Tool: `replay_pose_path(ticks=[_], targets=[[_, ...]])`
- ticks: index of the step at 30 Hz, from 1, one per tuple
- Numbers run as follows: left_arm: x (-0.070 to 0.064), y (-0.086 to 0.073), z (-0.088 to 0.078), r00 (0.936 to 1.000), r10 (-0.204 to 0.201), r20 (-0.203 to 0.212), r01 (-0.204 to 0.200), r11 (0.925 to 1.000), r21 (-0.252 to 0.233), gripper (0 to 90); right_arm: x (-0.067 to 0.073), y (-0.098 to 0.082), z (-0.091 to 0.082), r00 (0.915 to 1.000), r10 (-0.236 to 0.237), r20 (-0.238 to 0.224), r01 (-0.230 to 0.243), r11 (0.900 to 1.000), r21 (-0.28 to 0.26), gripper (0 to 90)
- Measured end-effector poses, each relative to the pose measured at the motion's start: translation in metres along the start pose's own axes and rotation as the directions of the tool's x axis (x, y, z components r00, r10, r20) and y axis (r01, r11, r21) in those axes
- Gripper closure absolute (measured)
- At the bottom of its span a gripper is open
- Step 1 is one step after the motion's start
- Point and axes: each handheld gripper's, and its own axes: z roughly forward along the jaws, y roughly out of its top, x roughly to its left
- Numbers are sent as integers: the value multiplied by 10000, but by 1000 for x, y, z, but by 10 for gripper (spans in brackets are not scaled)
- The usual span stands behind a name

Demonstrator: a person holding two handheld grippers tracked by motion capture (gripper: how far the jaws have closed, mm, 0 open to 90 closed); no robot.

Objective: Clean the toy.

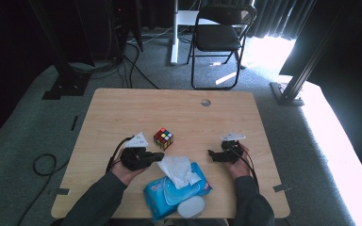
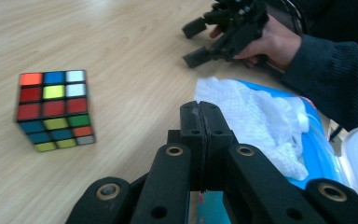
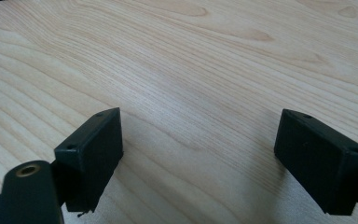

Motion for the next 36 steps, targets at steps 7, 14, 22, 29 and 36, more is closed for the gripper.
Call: replay_pose_path(ticks=[7, 14, 22, 29, 36], targets=[[7, 0, -10, 9996, -221, -162, 216, 9993, -291, 897, 0, 0, 0, 10000, -9, -8, 9, 10000, -3, 150], [-2, 0, 1, 9996, 3, 273, 1, 9999, -145, 888, 0, 0, 0, 10000, -8, -3, 8, 10000, -2, 150], [-19, -3, 23, 9938, 381, 1042, -426, 9982, 415, 854, 0, 0, 0, 10000, 3, -1, -3, 10000, 2, 150], [-34, -7, 37, 9859, 641, 1547, -778, 9934, 842, 776, 0, 0, 0, 10000, -3, -3, 3, 10000, -3, 150], [-39, -13, 50, 9866, 435, 1575, -625, 9911, 1173, 571, 0, 0, 0, 10000, -3, -3, 3, 10000, -3, 150]])
